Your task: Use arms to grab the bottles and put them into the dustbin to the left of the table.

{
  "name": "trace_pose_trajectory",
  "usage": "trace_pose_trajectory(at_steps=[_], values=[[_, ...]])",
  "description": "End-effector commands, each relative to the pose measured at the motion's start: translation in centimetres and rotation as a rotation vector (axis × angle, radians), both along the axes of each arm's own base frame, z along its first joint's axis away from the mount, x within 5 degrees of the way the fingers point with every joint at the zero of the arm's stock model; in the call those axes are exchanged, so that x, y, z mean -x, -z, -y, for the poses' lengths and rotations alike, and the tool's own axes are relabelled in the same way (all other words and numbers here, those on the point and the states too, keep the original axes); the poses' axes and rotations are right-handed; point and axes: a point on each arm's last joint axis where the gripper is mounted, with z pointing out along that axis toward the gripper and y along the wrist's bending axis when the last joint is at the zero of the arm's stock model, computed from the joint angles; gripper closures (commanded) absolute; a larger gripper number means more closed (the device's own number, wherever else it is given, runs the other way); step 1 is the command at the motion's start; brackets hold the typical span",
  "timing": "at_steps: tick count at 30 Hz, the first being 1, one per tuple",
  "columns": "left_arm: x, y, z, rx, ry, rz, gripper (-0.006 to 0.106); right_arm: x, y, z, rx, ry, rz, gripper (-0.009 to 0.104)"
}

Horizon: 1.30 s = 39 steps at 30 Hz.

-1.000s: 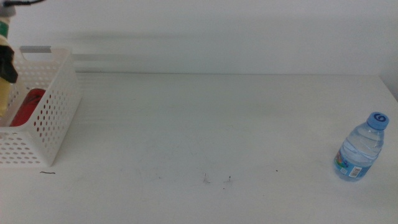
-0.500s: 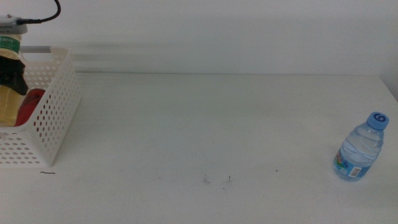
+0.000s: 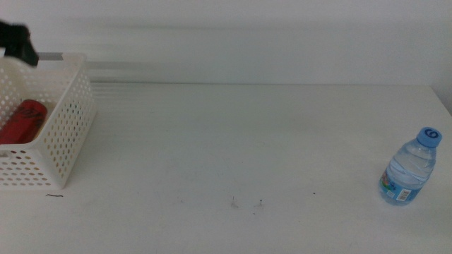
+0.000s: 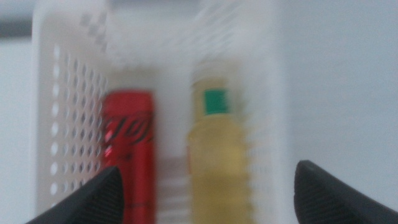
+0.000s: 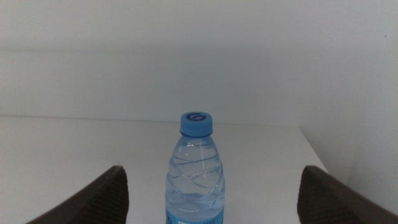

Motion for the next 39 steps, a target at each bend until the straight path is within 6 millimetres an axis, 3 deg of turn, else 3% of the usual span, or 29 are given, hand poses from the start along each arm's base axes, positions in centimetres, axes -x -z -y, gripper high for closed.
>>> trace_pose_trajectory(at_steps=[1, 8, 14, 19, 27, 35, 39], values=[[1.4, -3.2, 2.0, 0.008, 0.010, 0.078, 0.007, 0.0, 0.1, 0.0, 0.011, -0.001, 0.006, 0.002], [5.8, -9.2, 8.3, 0.022, 0.167, 0.310, 0.007, 0.0, 0.1, 0.0, 0.011, -0.001, 0.006, 0.002], [11.9, -10.8, 12.5, 0.128, 0.345, 0.505, 0.007, 0.0, 0.1, 0.0, 0.011, -0.001, 0.006, 0.002], [16.1, -10.8, 14.6, 0.199, 0.506, 0.538, 0.007, 0.0, 0.1, 0.0, 0.011, -0.001, 0.006, 0.002], [19.6, -9.3, 17.4, 0.306, 0.701, 0.488, 0.007, 0.0, 0.1, 0.0, 0.011, -0.001, 0.006, 0.002], [25.5, -7.2, 18.6, 0.219, 0.681, 0.521, 0.007, 0.0, 0.1, 0.0, 0.011, -0.001, 0.006, 0.002], [28.2, -6.4, 18.3, 0.305, 0.674, 0.567, 0.007, 0.0, 0.1, 0.0, 0.011, -0.001, 0.006, 0.002]])
